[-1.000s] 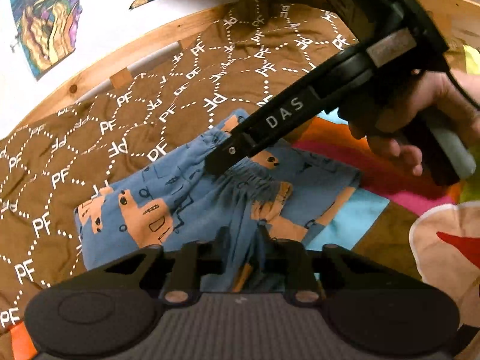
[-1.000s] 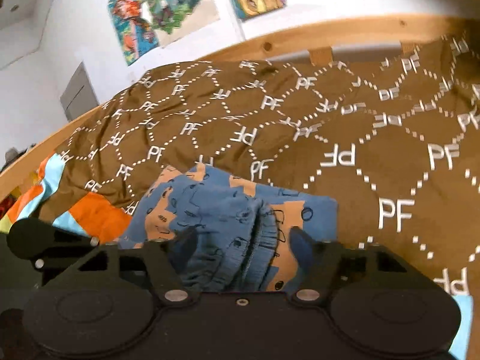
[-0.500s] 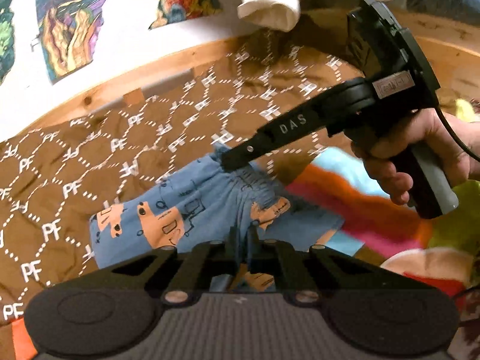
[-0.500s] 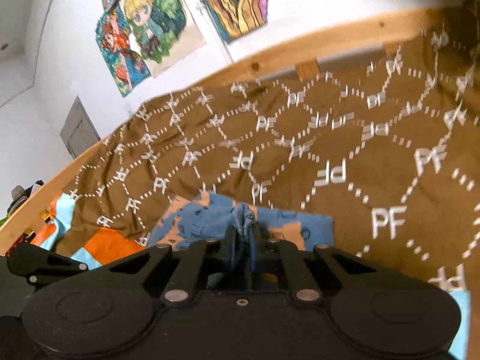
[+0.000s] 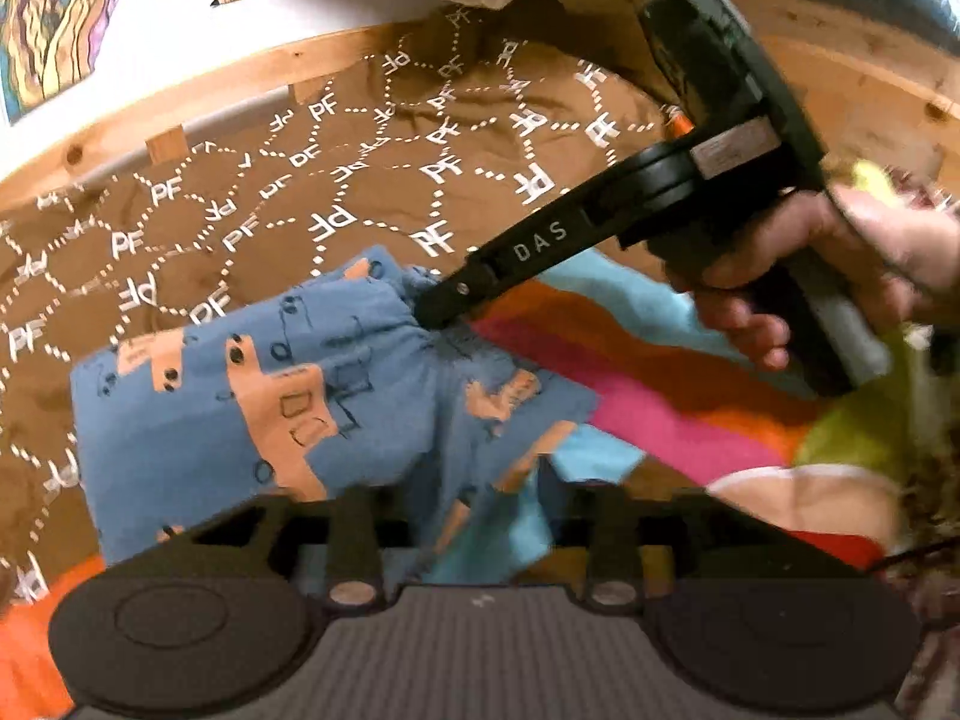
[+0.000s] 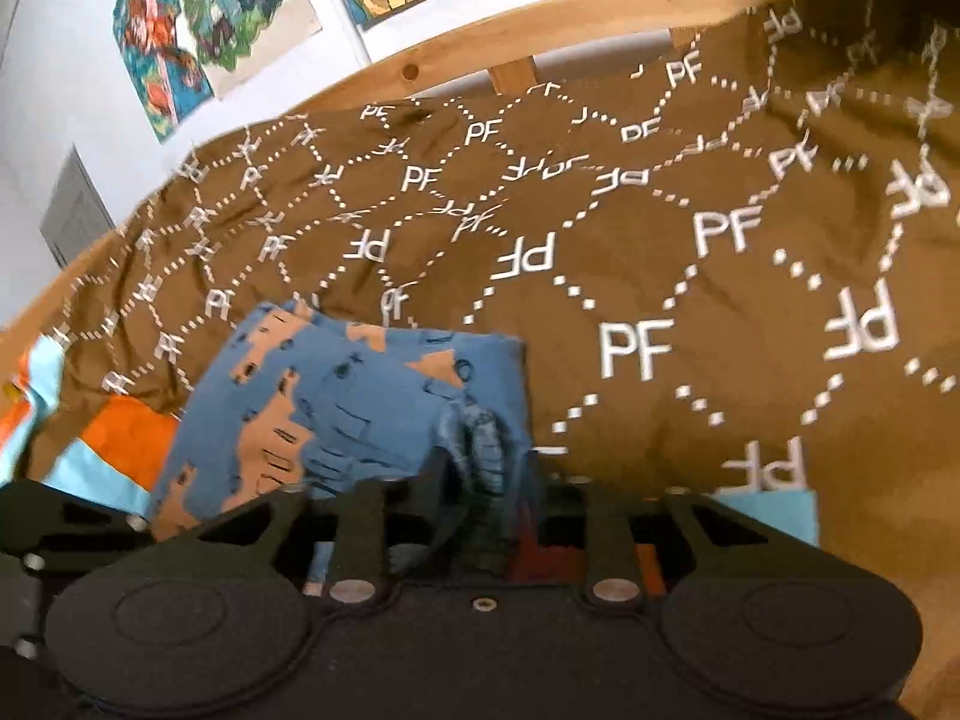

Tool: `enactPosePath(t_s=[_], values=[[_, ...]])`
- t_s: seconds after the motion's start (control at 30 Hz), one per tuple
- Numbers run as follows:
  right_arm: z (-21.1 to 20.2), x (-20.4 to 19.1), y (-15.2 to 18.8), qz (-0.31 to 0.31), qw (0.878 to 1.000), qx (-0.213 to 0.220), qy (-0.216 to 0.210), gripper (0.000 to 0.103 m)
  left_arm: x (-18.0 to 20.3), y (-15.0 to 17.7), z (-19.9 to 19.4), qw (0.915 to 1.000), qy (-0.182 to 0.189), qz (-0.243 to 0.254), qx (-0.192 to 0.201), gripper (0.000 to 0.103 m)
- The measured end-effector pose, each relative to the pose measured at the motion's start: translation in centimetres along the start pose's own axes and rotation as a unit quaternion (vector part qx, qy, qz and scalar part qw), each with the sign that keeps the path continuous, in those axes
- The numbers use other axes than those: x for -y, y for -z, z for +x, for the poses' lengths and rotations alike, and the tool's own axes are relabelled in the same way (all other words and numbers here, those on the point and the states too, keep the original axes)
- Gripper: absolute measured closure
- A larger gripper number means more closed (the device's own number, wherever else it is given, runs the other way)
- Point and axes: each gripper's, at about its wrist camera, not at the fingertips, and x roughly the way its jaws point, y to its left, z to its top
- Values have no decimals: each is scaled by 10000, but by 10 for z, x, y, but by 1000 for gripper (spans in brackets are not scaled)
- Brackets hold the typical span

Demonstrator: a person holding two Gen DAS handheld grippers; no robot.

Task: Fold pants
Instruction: 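Lay the folded end down and open both grippers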

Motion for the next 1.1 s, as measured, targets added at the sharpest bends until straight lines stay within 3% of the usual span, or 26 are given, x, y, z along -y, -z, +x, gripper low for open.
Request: enactPosePath(t_s=[0.07,0.13,0.2,0.3,0.47,0.53,0.63,0.77,0.9,1.0,1.1], values=[[-6,-6,-2,-249,9994,82,203,57,-3,3,-11,9999,-9,-74,99,53],[-14,-17,-3,-558,9973,208,433,36,-10,5,-26,9990,-246,-258,268,48],[-22,-28,-2,-832,9944,339,548,25,-15,9,-41,9957,-549,-583,462,43],[-28,-44,2,-1077,9920,408,524,22,-38,15,-48,9875,-960,-1152,477,43],[-13,-64,23,-1734,9805,-75,923,18,-60,37,-28,9801,-1278,-1479,-355,44],[-11,-68,35,-2053,9719,-174,1139,9,-57,43,-32,9824,-1252,-1353,-307,44],[-20,-68,39,-2071,9719,-126,1109,9,-56,38,-40,9859,-1167,-1170,-268,40],[-31,-74,24,-2215,9680,306,1136,8,-69,21,-50,9867,-1204,-1087,57,31],[-11,-77,-2,-2256,9662,570,1111,6,-93,-11,-29,9797,-1667,-1104,168,24],[16,-73,-15,-2234,9671,517,1100,6,-115,-22,-4,9746,-1879,-1215,107,24],[45,-66,-17,-2356,9616,355,1366,5,-136,-21,15,9694,-1956,-1483,-48,22]])
